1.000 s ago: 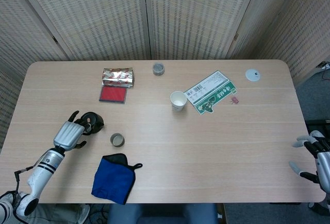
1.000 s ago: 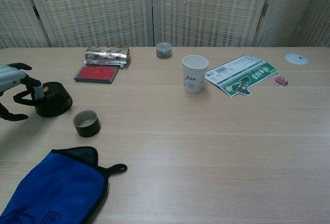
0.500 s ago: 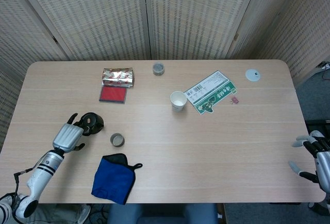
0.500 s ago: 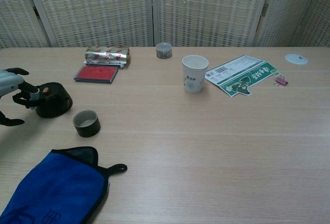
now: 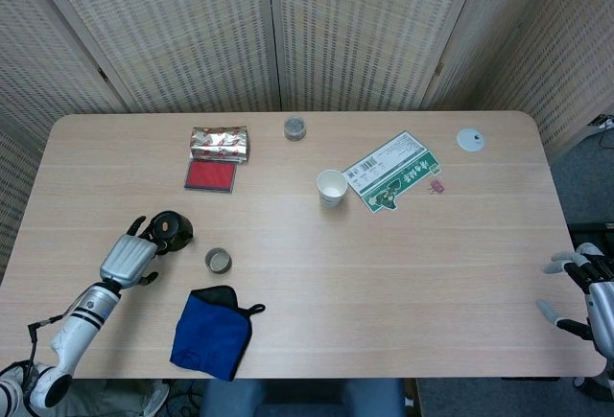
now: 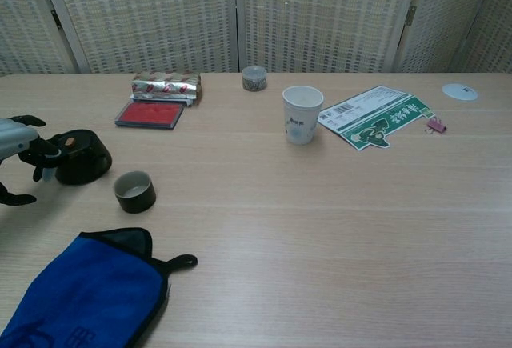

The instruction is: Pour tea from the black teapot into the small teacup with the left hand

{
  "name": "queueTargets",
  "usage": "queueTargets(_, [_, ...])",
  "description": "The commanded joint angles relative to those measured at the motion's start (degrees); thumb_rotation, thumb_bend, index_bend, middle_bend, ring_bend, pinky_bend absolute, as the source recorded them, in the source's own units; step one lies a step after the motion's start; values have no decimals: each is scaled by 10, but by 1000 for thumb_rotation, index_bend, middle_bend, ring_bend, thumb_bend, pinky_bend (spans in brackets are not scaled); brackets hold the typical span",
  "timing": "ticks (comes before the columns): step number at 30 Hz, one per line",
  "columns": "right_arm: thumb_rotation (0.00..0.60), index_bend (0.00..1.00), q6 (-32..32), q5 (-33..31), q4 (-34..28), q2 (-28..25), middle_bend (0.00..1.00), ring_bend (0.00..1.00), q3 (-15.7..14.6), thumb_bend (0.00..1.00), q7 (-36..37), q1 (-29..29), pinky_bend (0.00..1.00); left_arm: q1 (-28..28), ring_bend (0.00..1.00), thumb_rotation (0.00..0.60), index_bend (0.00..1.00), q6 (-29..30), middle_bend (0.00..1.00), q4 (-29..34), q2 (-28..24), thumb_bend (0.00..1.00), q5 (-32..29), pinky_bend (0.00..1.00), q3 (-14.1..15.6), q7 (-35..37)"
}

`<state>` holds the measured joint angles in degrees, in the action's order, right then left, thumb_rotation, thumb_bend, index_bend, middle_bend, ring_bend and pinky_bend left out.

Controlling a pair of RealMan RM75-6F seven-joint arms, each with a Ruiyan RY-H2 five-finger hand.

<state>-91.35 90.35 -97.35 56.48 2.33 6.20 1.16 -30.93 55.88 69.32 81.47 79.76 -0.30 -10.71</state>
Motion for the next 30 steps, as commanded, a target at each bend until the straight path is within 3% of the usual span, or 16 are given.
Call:
queueTargets(1, [600,425,1,0,0,0,330,268,0,144,0,0,268,0,394,600,538,-3,524,1,0,263,-2,0,0,1])
queueTargets(10, [600,425,0,0,-3,-1,330,268,1,144,-2,0,268,-2,507,598,658,-11,666,4,-3,227,-7,0,-4,19])
queueTargets(13, [600,425,1,0,-4,-1,330,268,1,144,-3,-1,268,-1,564,530,724,-7,739,3,-2,162,-5,0,-8,37])
queueTargets(17, [600,425,1,0,-6,-2,329,268,2,144,-5,-2,268,-2,634,382,796,0,817,-5,-1,119,4,0,-11,65])
queueTargets(30, [600,425,5,-6,-7,-2,328,268,3,144,-7,-3,268,-6,781,143,950,4,977,-29,9,112,-1,0,-32,155])
